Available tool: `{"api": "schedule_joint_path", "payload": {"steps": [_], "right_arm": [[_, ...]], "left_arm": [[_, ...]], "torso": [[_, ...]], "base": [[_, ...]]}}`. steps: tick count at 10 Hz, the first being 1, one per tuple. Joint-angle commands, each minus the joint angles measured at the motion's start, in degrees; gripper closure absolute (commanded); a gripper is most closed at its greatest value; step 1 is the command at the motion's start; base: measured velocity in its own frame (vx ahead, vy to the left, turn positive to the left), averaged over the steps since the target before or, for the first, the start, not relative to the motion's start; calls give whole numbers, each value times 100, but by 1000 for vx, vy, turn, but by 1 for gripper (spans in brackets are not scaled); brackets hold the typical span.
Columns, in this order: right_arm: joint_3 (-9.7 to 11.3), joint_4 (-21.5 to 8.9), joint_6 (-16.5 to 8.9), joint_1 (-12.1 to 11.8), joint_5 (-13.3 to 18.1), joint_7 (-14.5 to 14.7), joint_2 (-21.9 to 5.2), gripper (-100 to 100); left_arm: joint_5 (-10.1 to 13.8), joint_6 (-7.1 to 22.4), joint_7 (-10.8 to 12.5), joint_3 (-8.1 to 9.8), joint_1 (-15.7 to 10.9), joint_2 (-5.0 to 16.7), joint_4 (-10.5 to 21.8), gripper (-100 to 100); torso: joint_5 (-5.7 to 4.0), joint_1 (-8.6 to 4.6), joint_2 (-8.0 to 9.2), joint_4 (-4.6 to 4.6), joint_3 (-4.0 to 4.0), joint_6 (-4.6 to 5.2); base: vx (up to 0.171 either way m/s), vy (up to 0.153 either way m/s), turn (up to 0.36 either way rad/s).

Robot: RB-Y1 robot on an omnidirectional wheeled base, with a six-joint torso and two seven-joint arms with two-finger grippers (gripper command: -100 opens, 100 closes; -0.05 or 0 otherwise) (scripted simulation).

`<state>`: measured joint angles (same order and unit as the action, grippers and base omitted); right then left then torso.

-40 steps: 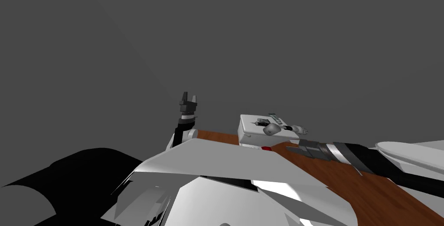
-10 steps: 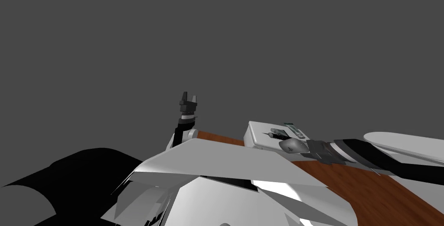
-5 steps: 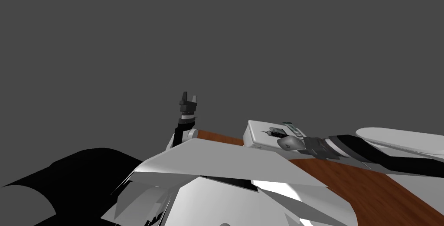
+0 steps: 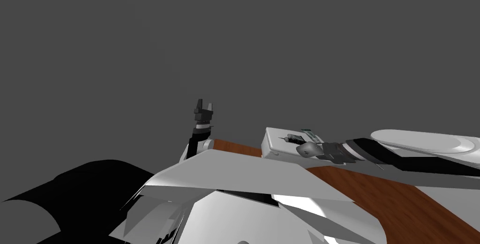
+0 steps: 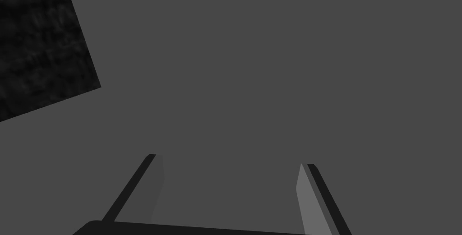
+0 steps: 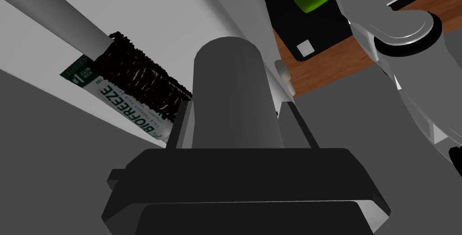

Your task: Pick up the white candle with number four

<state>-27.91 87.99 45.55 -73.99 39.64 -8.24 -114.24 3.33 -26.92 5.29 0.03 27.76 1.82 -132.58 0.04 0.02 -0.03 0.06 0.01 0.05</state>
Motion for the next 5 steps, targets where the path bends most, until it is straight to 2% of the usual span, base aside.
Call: {"api": "schedule_joint_path", "payload": {"steps": [1,3,4,5], "right_arm": [[-28,42,21,79,77,-193,-56,100],[-68,67,37,167,106,-436,-209,100],[-48,97,15,160,136,-378,-150,100],[-53,106,21,173,150,-424,-154,0]], "left_arm": [[0,0,0,0,0,0,0,0],[0,0,0,0,0,0,0,0],[0,0,0,0,0,0,0,0],[0,0,0,0,0,0,0,0]], "torso": [[0,0,0,0,0,0],[2,-1,4,1,2,-3],[4,-2,8,4,5,-2],[4,4,2,2,2,2]], "base": [[-36,-17,1],[-61,-39,11],[-27,-19,12],[0,0,0]]}}
